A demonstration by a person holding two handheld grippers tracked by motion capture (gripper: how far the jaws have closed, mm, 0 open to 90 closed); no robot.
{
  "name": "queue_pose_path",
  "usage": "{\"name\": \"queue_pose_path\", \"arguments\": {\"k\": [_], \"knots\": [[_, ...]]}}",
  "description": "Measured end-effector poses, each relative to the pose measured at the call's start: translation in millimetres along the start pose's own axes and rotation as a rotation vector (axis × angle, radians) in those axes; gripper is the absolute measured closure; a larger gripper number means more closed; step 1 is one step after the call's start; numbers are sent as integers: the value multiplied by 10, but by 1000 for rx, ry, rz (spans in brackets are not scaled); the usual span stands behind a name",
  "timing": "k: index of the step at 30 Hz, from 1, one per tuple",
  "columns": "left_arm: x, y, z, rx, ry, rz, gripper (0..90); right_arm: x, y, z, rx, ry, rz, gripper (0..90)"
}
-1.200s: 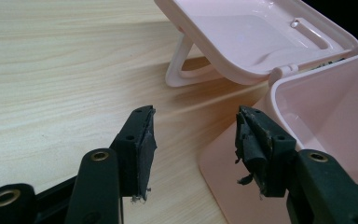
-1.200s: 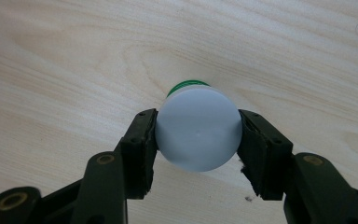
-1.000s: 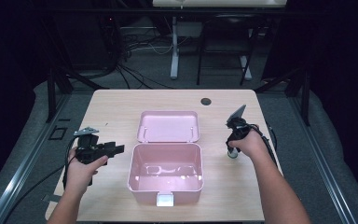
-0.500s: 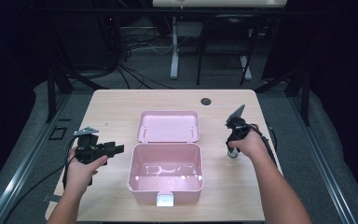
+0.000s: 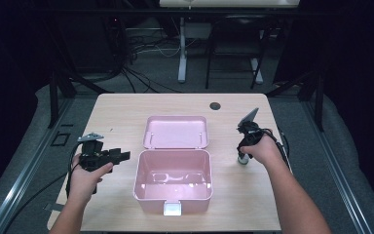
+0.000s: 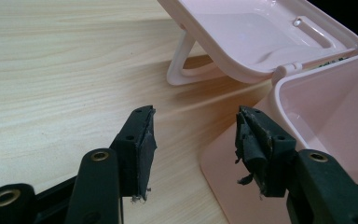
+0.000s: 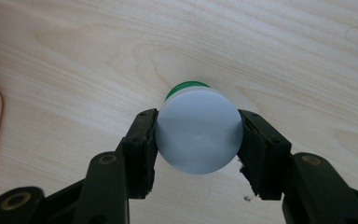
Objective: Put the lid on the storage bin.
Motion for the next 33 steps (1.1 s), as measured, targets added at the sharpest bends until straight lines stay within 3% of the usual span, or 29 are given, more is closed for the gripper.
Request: {"name": "queue_pose_path", "arguments": {"k": [21, 33], "knots": [[-4, 11, -19, 1, -6, -6, 475, 20, 254, -485, 30, -50, -124, 502], [-1, 12, -19, 2, -2, -7, 475, 47, 443, -683, 25, -33, -203, 503]]}}
Point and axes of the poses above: each handheld gripper's, and its own axes: z roughly forward along the jaws, x roughly out of its underside, y roughly to its left, the point moved 6 cm from there along z, roughly forward along the jaws, and after that the axes turned 2 degrees about y, right-handed, at the moved point
